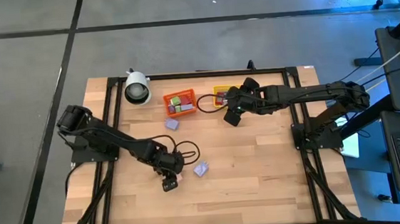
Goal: Pick & Place Office items
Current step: Put the pink charger adapter into the orange bin
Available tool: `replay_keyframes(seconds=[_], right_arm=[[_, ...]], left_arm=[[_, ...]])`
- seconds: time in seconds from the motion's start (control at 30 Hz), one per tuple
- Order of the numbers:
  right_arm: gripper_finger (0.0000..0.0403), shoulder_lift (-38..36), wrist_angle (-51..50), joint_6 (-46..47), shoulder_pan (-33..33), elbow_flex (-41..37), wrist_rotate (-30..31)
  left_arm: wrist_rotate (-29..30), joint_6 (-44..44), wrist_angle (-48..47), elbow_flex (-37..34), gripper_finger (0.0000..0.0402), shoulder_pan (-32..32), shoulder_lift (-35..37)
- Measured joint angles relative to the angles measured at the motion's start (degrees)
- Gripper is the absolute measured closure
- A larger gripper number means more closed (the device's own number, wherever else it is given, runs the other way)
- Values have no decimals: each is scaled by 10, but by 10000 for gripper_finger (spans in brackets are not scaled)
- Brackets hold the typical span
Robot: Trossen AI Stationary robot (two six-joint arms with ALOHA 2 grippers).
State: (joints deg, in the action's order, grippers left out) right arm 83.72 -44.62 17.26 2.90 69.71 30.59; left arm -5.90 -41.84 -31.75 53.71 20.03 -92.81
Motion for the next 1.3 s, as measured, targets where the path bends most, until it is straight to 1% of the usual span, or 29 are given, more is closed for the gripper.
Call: replay_keyframes(seconds=[0.17, 0.4, 0.57, 0.9, 1.1, 1.3], right_arm=[[158, 0, 2, -12, 0, 0, 0], [158, 0, 3, -19, 0, 0, 0], [158, 0, 5, -28, -2, 0, 0], [158, 0, 7, -32, -11, 0, 0], [158, 0, 7, -32, -11, 0, 0], [158, 0, 7, -32, -11, 0, 0]], left_arm=[[-18, -2, 8, 0, 146, 0, -25], [-17, -9, 14, 13, 146, 0, -50], [13, -14, 17, 17, 144, 0, -55], [19, -25, 22, 18, 147, -2, -68], [21, -16, 20, 20, 159, -2, -81], [33, -6, 20, 19, 186, -2, -80]])
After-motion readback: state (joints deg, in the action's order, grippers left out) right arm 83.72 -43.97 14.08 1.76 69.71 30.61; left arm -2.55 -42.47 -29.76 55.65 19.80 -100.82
